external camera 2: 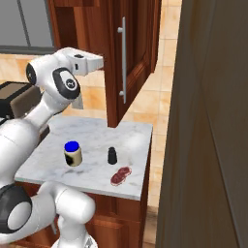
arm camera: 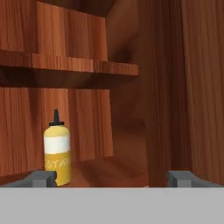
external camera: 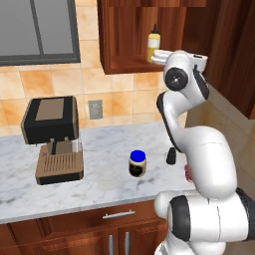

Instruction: There are various items on the counter. Only move the condiments/shakers into the cabinet.

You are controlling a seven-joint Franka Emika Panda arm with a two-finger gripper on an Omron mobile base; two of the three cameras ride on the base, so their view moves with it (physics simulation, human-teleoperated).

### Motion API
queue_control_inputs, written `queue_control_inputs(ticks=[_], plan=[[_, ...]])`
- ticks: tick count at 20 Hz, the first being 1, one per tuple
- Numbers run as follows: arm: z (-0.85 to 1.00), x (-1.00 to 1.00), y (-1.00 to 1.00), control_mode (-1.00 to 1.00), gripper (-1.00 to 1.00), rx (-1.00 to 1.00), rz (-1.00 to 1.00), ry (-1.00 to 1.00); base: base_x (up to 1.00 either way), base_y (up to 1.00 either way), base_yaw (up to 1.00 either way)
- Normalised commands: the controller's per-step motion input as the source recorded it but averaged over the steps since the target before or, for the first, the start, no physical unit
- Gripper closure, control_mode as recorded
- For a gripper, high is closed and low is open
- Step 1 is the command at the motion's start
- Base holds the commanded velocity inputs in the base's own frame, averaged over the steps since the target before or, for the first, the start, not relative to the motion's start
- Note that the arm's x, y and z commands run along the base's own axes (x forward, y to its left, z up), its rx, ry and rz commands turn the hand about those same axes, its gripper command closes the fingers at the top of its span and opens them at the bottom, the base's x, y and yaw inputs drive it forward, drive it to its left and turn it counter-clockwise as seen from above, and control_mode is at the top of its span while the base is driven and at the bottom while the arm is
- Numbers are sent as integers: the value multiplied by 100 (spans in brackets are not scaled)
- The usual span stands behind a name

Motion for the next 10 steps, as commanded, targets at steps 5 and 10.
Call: queue_control_inputs(ticks=[5,10], plan=[[5,-100,6,-100,-100,17,-16,32,0,0,0],[-11,-100,5,-100,-100,19,-10,41,0,0,0]])
